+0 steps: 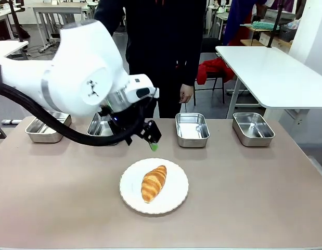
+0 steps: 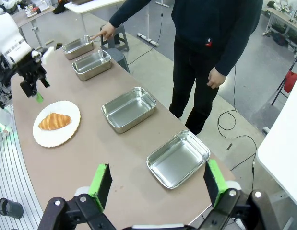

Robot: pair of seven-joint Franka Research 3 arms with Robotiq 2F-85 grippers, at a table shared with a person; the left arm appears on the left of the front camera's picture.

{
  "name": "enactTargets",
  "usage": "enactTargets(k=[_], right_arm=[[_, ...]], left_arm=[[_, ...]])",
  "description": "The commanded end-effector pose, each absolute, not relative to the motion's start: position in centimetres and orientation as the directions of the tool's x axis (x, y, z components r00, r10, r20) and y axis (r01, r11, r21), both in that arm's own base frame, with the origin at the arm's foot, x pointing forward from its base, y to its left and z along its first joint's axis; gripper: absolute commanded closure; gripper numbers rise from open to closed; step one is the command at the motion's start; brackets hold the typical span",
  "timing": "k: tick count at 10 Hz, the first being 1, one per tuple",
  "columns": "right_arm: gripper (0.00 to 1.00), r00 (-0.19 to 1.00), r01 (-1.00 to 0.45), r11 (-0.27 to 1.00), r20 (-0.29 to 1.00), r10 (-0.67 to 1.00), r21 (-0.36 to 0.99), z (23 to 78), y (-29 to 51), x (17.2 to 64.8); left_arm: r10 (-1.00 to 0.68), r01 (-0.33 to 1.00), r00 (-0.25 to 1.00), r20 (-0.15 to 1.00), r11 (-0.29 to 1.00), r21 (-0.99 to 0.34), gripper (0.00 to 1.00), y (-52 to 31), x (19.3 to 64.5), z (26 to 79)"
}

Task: Place the bread in the container.
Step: Place the Butter Roll into the Airtight Container indicated by the human.

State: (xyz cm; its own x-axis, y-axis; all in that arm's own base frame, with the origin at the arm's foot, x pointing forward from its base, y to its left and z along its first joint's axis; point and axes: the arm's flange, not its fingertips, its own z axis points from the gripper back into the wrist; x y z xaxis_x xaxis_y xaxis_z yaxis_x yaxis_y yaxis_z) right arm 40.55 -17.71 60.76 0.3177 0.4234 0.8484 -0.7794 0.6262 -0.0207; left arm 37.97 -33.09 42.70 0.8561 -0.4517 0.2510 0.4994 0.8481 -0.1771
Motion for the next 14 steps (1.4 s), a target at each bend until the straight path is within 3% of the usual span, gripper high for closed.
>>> enactTargets(k=[1, 14], right_arm=[[0.0, 0.304, -0.781, 0.624, 0.857, 0.417, -0.026, 60.8, -17.6, 40.5], [0.0, 0.304, -0.781, 0.624, 0.857, 0.417, -0.026, 60.8, -17.6, 40.5]], left_arm=[[-0.418, 0.453, 0.876, 0.242, 0.884, -0.113, 0.0, -34.7, 38.6, 41.9], [-0.484, 0.487, 0.873, 0.056, 0.865, -0.117, 0.0, -40.1, 36.6, 32.8]])
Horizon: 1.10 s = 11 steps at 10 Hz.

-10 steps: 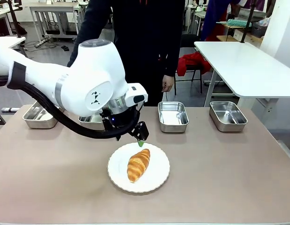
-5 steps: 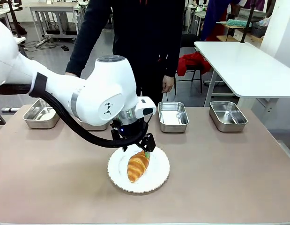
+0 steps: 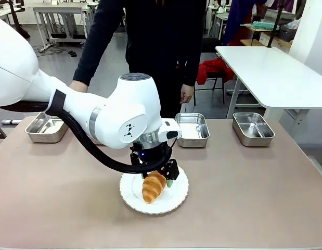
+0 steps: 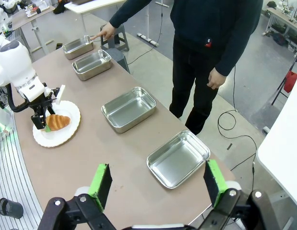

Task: Place the bread in the container.
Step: Place the Butter Roll into the Airtight Container indicated by the human.

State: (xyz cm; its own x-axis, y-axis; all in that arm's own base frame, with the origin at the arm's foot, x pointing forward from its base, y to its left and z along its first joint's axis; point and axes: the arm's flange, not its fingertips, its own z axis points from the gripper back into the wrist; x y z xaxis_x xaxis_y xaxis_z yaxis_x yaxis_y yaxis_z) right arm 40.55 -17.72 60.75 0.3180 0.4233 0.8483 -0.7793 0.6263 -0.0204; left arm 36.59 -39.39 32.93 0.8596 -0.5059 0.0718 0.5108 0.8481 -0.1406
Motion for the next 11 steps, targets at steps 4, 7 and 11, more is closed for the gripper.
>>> enactTargets(k=[4, 7, 11], right_arm=[[0.0, 0.304, -0.781, 0.624, 0.857, 0.417, -0.026, 60.8, -17.6, 40.5], [0.0, 0.304, -0.781, 0.624, 0.857, 0.417, -0.026, 60.8, -17.6, 40.5], [0.0, 0.304, -0.781, 0.624, 0.857, 0.417, -0.026, 60.8, -17.6, 40.5]], left_arm=[[-0.483, 0.486, 0.872, 0.082, 0.873, -0.026, 0.0, -40.6, 36.1, 31.4], [-0.492, 0.494, 0.868, 0.072, 0.869, -0.025, 0.0, -40.7, 36.2, 30.8], [-0.48, 0.483, 0.874, 0.078, 0.875, -0.025, 0.39, -40.7, 36.3, 30.9]])
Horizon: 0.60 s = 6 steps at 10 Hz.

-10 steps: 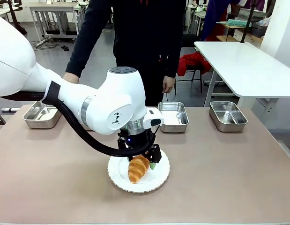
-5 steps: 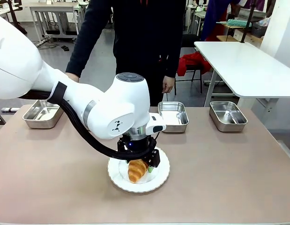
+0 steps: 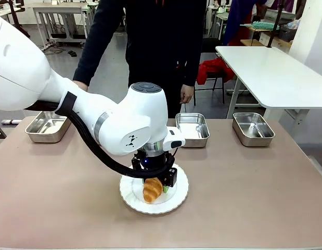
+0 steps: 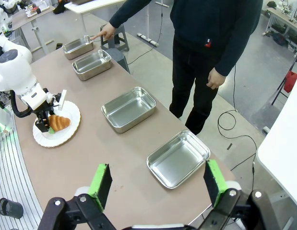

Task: Place the bread in the container.
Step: Place the Butter Roll into the Airtight Container indicated by the human.

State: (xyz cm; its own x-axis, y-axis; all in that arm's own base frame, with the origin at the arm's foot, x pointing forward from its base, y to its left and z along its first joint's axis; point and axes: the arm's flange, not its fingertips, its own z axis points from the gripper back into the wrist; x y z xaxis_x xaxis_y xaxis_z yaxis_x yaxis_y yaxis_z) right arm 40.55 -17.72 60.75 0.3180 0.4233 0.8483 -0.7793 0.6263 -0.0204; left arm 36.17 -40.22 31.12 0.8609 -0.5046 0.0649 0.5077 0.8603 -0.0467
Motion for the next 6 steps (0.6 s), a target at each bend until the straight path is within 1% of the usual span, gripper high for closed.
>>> enactTargets(k=[1, 2, 3, 4, 6], right_arm=[[0.0, 0.304, -0.781, 0.624, 0.857, 0.417, -0.026, 60.8, -17.59, 40.47], [0.0, 0.304, -0.781, 0.624, 0.857, 0.417, -0.026, 60.8, -17.59, 40.47], [0.0, 0.304, -0.781, 0.624, 0.857, 0.417, -0.026, 60.8, -17.59, 40.47], [0.0, 0.304, -0.781, 0.624, 0.857, 0.417, -0.026, 60.8, -17.59, 40.47], [0.0, 0.304, -0.781, 0.624, 0.857, 0.417, -0.026, 60.8, -17.59, 40.47]], left_arm=[[-0.477, 0.48, 0.876, 0.076, 0.877, -0.027, 0.25, -40.59, 36.29, 30.87], [-0.495, 0.499, 0.864, 0.091, 0.866, -0.022, 0.58, -40.4, 36.4, 30.86], [-0.452, 0.456, 0.889, 0.073, 0.888, -0.053, 0.58, -39.9, 36.72, 30.56], [-0.502, 0.506, 0.862, 0.067, 0.861, -0.047, 0.58, -40.22, 36.21, 31.15], [-0.502, 0.506, 0.862, 0.067, 0.861, -0.047, 0.58, -40.22, 36.21, 31.15]])
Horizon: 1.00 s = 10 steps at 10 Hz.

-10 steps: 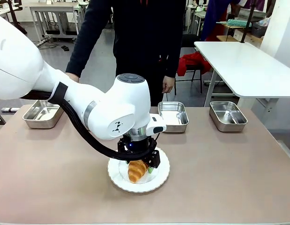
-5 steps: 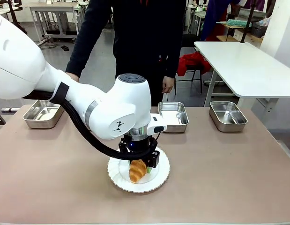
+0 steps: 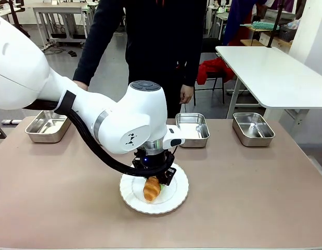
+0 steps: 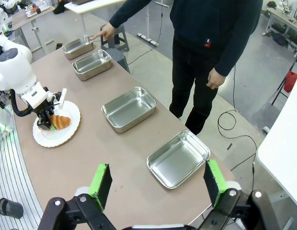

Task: Place the bread in the container.
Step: Place the Butter Roll into the Airtight Container indicated by the human.

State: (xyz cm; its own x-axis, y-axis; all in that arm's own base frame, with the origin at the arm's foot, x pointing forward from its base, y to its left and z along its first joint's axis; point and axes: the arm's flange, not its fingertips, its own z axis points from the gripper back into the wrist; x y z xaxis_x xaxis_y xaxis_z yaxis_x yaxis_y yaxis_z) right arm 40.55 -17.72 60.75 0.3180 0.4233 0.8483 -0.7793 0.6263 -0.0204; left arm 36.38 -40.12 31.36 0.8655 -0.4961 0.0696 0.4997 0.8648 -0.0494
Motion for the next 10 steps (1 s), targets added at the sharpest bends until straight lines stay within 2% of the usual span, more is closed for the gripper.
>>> enactTargets(k=[1, 2, 3, 7, 10], right_arm=[[0.0, 0.304, -0.781, 0.624, 0.857, 0.417, -0.026, 60.8, -17.6, 40.5], [0.0, 0.304, -0.781, 0.624, 0.857, 0.417, -0.026, 60.8, -17.6, 40.5], [0.0, 0.304, -0.781, 0.624, 0.857, 0.417, -0.026, 60.8, -17.6, 40.5], [0.0, 0.304, -0.781, 0.624, 0.857, 0.417, -0.026, 60.8, -17.6, 40.5], [0.0, 0.304, -0.781, 0.624, 0.857, 0.417, -0.026, 60.8, -17.6, 40.5]], left_arm=[[-0.502, 0.506, 0.862, 0.067, 0.861, -0.047, 0.58, -40.2, 36.2, 31.1], [-0.496, 0.5, 0.865, 0.07, 0.865, -0.049, 0.51, -40.1, 36.4, 31.4], [-0.535, 0.54, 0.84, 0.094, 0.841, -0.036, 0.57, -39.9, 36.3, 33.5], [-0.46, 0.491, 0.853, 0.247, 0.868, -0.079, 0.57, -34.1, 37.8, 44.3], [-0.395, 0.426, 0.865, 0.309, 0.904, -0.037, 0.57, -25.7, 40.4, 53.6]])
